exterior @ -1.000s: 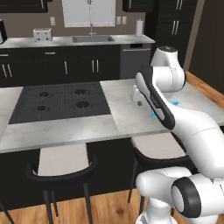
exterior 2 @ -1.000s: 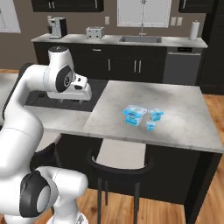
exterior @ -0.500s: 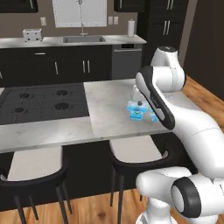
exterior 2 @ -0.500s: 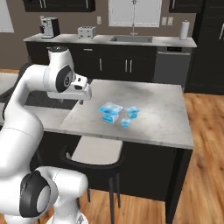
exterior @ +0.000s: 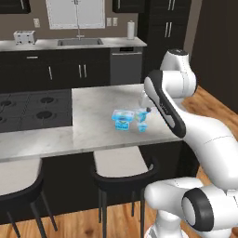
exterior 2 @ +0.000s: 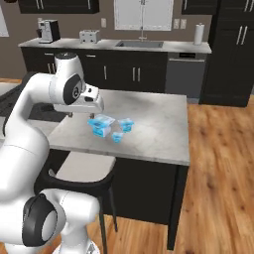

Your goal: Stack the yogurt containers by placing the smaller containers on top of the larger containers.

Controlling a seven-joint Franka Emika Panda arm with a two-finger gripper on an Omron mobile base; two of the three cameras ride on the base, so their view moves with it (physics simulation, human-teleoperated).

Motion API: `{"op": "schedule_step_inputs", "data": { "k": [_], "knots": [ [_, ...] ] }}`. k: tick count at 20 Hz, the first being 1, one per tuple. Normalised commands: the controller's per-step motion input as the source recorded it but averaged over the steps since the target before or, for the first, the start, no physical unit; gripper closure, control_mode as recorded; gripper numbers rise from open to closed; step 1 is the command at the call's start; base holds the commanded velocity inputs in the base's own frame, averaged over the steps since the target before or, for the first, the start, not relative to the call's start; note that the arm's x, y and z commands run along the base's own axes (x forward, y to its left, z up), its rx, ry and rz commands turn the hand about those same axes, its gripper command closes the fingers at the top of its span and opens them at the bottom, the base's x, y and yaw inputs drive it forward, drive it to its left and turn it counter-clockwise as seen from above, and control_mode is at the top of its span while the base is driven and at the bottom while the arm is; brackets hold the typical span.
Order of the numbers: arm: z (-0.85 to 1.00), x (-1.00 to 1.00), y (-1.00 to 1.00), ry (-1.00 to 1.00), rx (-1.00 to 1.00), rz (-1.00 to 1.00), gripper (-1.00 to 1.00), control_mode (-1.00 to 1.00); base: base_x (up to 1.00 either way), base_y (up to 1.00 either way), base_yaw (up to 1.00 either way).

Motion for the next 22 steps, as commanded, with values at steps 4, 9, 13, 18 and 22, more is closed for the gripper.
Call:
{"op": "schedule_step_inputs", "data": {
  "k": [4, 9, 13, 18, 22],
  "knots": [
    [0.00, 0.00, 0.00, 0.00, 0.00, 0.00, -1.00, 1.00, 0.00, -0.61, 0.00],
    [0.00, 0.00, 0.00, 0.00, 0.00, 0.00, -1.00, 1.00, 0.00, -0.61, 0.00],
    [0.00, 0.00, 0.00, 0.00, 0.00, 0.00, -1.00, 1.00, 0.00, -0.54, 0.00],
    [0.00, 0.00, 0.00, 0.00, 0.00, 0.00, -1.00, 1.00, 0.07, -0.18, 0.01],
    [0.00, 0.00, 0.00, 0.00, 0.00, 0.00, -1.00, 1.00, 0.17, -0.16, 0.02]
  ]
}}
